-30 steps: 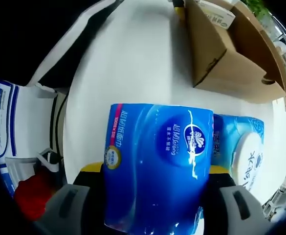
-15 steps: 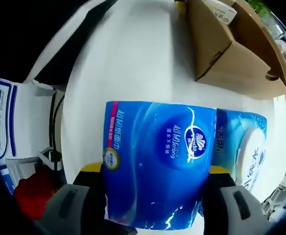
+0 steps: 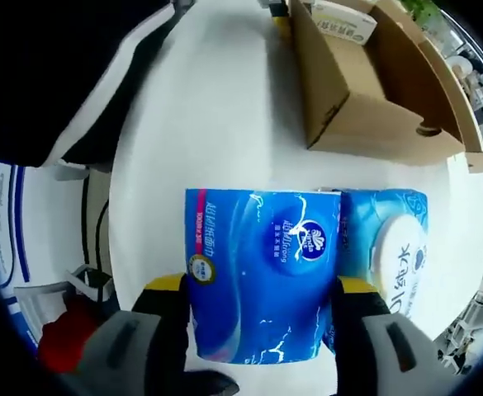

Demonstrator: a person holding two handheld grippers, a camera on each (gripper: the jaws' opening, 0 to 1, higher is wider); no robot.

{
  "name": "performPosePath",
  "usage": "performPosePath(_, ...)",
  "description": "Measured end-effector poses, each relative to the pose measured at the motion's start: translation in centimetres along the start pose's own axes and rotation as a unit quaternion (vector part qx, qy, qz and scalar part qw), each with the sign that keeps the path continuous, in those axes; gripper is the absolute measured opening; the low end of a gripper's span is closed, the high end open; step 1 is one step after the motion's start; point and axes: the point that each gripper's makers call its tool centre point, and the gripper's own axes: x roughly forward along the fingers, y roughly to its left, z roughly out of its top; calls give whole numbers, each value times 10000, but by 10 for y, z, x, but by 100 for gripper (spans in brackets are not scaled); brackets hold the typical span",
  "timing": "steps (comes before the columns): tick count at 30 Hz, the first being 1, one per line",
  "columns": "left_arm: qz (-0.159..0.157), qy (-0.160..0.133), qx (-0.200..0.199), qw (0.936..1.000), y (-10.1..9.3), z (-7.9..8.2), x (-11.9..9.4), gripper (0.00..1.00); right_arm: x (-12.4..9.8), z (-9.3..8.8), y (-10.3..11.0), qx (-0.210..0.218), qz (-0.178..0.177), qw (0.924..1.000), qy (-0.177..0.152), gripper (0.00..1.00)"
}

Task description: Operate the shoe box by opening the lid, removing the specified soft item, and placing it in the target area until the item is outside and the box remains undamaged.

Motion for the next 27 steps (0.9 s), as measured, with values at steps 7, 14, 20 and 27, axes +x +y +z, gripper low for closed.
performPosePath(7, 6, -2, -9, 10000, -1, 3, -5, 3, 0, -2, 1, -189, 33, 9998, 76, 69)
performPosePath(14, 5, -2, -10, 10000, -1, 1, -3, 3, 1, -6, -2, -277, 18, 9996, 103, 69)
performPosePath(20, -1, 3, -15, 10000, -1, 2, -4, 3, 0, -5, -2, -286, -1, 9995, 117, 69)
performPosePath(27, 4, 6, -27, 10000, -1, 4, -5, 3, 0, -5, -2, -271, -18, 9996, 88, 70)
